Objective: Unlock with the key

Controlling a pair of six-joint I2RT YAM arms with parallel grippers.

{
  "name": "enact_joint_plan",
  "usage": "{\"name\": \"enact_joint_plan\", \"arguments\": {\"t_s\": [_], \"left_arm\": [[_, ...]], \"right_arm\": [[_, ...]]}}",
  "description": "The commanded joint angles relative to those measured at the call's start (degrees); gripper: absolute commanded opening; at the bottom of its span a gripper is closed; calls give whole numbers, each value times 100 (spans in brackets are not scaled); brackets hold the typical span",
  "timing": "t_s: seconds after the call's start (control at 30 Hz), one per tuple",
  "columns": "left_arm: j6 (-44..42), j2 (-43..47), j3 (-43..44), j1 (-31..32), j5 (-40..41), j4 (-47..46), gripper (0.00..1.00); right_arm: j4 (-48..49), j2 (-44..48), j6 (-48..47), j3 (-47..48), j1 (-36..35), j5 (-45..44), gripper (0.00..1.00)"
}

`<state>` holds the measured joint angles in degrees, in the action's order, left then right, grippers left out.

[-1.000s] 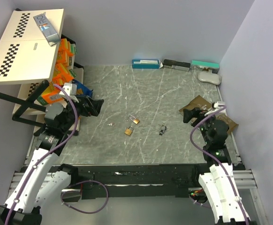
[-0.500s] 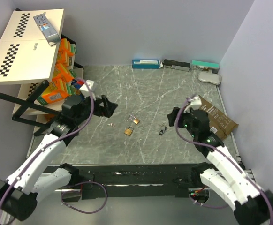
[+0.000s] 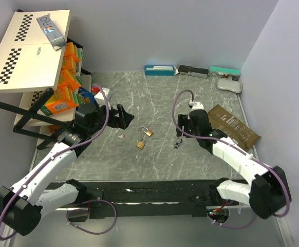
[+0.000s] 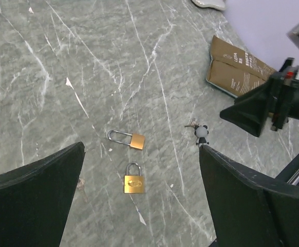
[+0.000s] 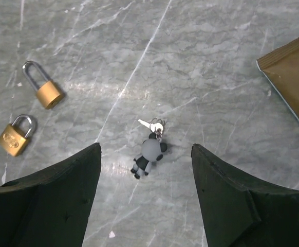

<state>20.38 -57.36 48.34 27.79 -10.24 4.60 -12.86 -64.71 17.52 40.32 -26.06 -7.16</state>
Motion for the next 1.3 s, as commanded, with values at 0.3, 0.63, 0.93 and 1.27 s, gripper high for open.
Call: {"name": "enact_joint_plan", "arguments": {"t_s": [0.3, 0.63, 0.93, 1.27], "left_arm": [[203, 138, 18, 33, -57, -179, 99], [238, 164, 9, 95, -83, -170, 100], [247, 94, 9, 148, -83, -152, 99], [247, 59, 18, 183, -75, -144, 99]], "right_arm": [[-576, -1685, 349, 1144, -285, -864, 71], [-1034, -2713, 639, 1628, -487, -1209, 62], [-964, -3030, 691, 1717, -514, -1033, 51], [-1051, -3285, 683, 1848, -505, -1262, 42]]}}
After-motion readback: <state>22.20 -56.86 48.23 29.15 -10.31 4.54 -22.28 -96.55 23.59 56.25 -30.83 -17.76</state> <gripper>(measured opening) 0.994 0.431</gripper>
